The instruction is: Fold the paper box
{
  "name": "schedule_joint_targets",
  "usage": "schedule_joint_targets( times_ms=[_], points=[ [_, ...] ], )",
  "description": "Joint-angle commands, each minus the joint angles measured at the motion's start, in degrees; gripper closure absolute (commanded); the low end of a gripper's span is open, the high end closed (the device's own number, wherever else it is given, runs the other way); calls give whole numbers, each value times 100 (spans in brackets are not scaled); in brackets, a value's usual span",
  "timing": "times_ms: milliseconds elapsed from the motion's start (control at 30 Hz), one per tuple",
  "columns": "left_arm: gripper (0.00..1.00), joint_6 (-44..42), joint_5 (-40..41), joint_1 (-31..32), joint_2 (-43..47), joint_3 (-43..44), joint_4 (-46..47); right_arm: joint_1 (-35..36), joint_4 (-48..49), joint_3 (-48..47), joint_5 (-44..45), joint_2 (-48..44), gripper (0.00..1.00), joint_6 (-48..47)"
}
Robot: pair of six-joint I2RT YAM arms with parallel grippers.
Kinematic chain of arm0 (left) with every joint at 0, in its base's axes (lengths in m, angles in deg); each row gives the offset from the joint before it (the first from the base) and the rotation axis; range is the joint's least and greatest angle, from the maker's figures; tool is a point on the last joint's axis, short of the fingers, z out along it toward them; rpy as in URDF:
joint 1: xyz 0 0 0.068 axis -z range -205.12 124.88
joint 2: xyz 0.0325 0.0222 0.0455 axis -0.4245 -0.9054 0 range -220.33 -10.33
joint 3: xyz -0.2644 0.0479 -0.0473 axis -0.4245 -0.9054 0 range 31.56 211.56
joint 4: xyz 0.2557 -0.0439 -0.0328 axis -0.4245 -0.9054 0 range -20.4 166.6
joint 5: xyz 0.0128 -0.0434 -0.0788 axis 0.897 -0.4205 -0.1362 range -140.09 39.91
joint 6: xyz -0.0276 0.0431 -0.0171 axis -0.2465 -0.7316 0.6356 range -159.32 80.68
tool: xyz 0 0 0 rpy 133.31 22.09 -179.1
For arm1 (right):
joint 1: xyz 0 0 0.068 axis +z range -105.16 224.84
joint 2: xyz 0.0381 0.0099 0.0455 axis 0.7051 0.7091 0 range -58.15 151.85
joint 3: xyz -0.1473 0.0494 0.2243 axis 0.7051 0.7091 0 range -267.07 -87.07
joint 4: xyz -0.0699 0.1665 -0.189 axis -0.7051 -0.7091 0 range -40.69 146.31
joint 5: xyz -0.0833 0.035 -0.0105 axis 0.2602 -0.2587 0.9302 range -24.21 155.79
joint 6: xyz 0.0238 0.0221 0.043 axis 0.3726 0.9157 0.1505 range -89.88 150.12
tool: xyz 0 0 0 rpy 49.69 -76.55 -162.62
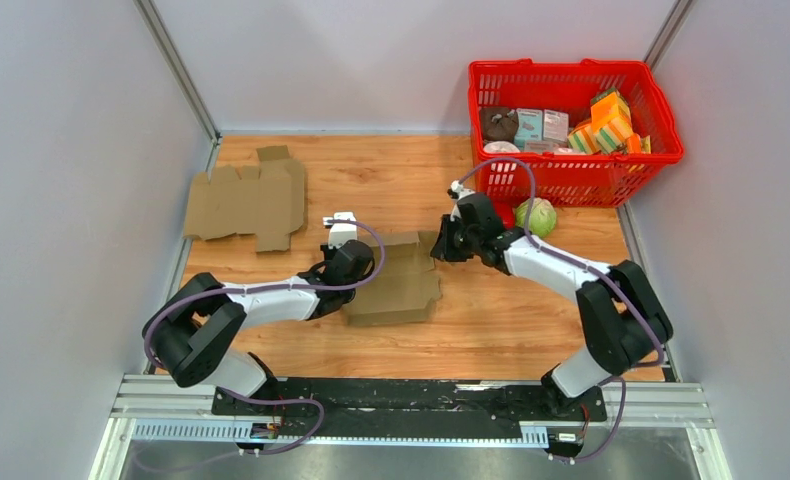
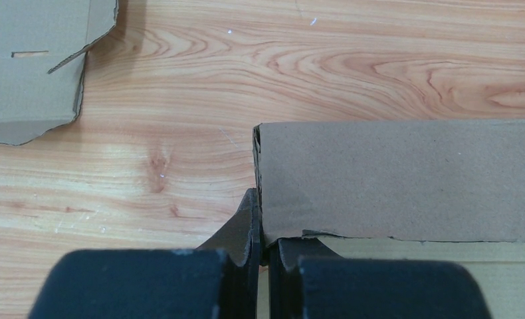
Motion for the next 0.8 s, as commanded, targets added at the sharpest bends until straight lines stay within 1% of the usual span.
schedule_joint_targets(
  times_ms=[0, 33, 67, 133, 267, 500, 767],
  points=[
    [100, 98, -141, 27, 174, -38, -230, 230, -372, -572, 1074, 600, 100, -820],
    [100, 98, -133, 36, 200, -29, -256, 326, -494, -652, 1494, 653, 100, -908],
    [100, 107, -115, 27, 218, -38, -265, 344, -565, -705, 1681, 697, 100, -918],
    [100, 116, -97, 27, 244, -29, -300, 362, -688, -793, 1883, 846, 100, -926],
    [100, 151, -124, 27, 253, -20, -283, 476, -628, -758, 1893, 1075, 100, -1014],
    [100, 318, -150, 27, 174, 6, -257, 520, -408, -705, 1534, 1233, 100, -953],
    [100, 441, -211, 27, 130, -12, -221, 529, -144, -793, 681, 1243, 100, -769]
  ],
)
